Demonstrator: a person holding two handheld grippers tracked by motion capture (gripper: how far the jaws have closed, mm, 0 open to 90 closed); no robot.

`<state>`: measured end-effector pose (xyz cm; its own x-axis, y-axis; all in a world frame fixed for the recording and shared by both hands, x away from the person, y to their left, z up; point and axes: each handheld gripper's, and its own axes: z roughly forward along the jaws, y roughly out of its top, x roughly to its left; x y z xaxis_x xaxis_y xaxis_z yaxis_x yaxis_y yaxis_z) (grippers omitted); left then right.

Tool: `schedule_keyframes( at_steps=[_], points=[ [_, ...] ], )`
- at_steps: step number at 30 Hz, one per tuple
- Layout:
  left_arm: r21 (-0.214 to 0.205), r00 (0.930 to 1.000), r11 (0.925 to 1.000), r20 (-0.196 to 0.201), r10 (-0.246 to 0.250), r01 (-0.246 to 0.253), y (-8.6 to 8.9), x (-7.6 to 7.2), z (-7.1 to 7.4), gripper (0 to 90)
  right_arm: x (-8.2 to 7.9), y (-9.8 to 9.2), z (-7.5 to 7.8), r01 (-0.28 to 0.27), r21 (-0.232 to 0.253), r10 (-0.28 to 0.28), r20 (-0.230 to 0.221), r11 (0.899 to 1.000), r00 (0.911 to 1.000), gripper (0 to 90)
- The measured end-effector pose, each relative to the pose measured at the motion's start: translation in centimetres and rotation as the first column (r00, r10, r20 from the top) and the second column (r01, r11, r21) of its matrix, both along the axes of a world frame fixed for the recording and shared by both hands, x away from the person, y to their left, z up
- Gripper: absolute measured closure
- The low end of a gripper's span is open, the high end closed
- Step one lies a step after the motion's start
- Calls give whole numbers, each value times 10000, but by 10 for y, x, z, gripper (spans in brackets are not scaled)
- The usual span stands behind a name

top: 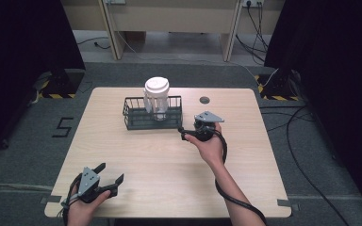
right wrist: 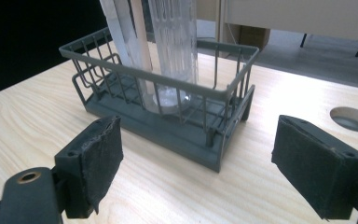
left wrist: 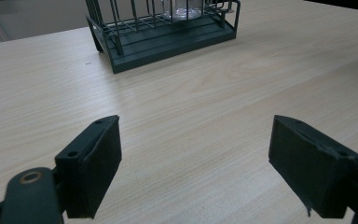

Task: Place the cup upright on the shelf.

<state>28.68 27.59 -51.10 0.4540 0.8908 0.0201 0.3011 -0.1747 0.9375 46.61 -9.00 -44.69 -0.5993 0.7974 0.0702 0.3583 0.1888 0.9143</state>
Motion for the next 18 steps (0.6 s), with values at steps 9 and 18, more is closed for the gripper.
schedule_keyframes(
  at_steps=[9, 18],
  points=[
    [7, 10000, 10000, 19, 11, -11, -1, -1, 1, 165, -9, -10, -6, -11, -85, 10, -203, 10000, 9998, 169],
    [59, 10000, 10000, 38, -7, 7, -1, -1, 1, 165, -18, -29, -11, 171, -85, -174, -417, 9998, 9990, 169]
  ],
)
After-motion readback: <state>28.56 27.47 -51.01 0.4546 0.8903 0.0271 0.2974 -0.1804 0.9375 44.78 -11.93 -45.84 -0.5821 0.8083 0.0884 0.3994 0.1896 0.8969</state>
